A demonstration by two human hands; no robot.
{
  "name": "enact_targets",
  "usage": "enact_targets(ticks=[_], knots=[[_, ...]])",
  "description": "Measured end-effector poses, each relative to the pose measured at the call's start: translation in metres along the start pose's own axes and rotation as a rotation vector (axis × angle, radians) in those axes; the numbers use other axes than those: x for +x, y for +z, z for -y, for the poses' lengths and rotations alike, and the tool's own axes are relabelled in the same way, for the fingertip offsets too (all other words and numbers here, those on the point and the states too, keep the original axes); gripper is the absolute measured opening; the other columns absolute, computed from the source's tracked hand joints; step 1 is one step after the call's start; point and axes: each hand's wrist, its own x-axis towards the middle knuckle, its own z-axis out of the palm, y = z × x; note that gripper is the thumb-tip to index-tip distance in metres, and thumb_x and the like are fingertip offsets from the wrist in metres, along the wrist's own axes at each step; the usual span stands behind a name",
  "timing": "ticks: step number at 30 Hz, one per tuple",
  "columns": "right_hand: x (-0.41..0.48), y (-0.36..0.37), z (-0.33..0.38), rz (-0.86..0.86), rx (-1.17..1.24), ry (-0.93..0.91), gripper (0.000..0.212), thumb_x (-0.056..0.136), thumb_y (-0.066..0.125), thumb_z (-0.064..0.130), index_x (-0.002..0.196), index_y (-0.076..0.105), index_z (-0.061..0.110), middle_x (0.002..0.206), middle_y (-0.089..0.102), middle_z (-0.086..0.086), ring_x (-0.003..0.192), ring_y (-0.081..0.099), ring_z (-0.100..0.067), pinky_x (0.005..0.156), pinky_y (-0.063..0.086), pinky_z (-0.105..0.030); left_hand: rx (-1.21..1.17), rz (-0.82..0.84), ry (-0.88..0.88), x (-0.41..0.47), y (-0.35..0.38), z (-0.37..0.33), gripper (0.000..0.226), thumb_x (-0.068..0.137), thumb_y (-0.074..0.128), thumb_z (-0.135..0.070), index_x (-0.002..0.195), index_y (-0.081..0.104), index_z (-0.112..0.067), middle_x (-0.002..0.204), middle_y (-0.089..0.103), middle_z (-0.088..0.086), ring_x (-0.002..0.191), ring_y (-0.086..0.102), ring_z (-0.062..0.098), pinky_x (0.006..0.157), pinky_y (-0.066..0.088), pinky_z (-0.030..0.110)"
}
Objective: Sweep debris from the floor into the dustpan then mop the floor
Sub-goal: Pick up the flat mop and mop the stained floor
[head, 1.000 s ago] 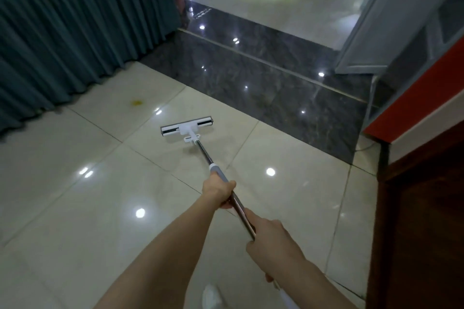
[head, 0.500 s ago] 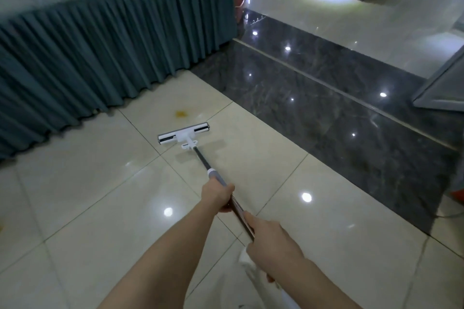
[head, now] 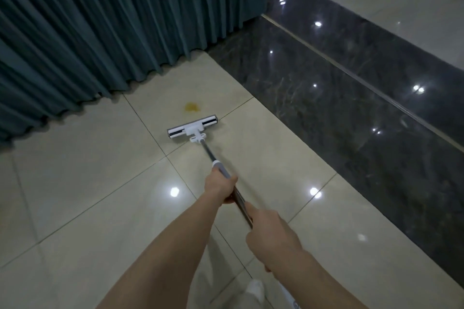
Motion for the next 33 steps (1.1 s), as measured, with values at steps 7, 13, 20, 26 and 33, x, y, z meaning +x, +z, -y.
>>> enact_targets(ticks=[7,13,20,26,33], knots=[[0.086,-0.022,0.049,0.098,0.006,0.102,0.072,0.089,0.042,0.013,0.144,0.018,0.052,0.089,0.058,-0.003,0.075,0.057,-0.023,0.064,0.048,-0.029,0.029,0.007,0.004,0.098,-0.031,-0.032,0.037,0.090,0.057,-0.023,0.122,0.043,-0.010,0.105,0.056,0.016,0.088,0.062,0.037,0.059,0.060,0.047],[0.156,-0.059,0.108,0.088,0.036,0.156,0.073,0.087,0.045,0.017,0.142,0.016,0.054,0.079,0.056,-0.001,0.068,0.060,-0.021,0.060,0.050,-0.029,0.028,0.025,0.024,0.170,-0.074,-0.081,0.038,0.090,0.056,-0.024,0.122,0.039,-0.013,0.102,0.054,0.015,0.085,0.060,0.036,0.040,0.054,0.036],[0.254,-0.080,0.190,0.074,0.086,0.125,0.066,0.090,0.043,0.010,0.145,0.027,0.042,0.089,0.060,-0.007,0.074,0.061,-0.027,0.066,0.056,-0.034,0.009,0.015,0.016,0.269,-0.148,-0.129,0.026,0.090,0.058,-0.023,0.110,0.047,-0.012,0.101,0.056,0.015,0.077,0.062,0.032,0.040,0.053,0.034],[0.329,-0.082,0.261,0.003,0.148,0.076,0.040,0.090,0.039,0.007,0.126,0.048,0.021,0.093,0.053,-0.008,0.080,0.061,-0.034,0.077,0.057,-0.044,-0.078,-0.037,0.013,0.341,-0.211,-0.156,0.022,0.089,0.063,-0.022,0.098,0.043,-0.021,0.078,0.053,0.007,0.060,0.058,0.021,0.040,0.049,0.031],[0.307,-0.050,0.271,0.019,0.240,0.061,0.054,0.088,0.038,0.006,0.138,0.038,0.028,0.090,0.050,-0.005,0.083,0.066,-0.036,0.077,0.058,-0.045,-0.036,0.001,-0.027,0.330,-0.224,-0.132,0.024,0.090,0.062,-0.022,0.102,0.042,-0.023,0.087,0.057,0.010,0.067,0.060,0.024,0.049,0.050,0.033]])
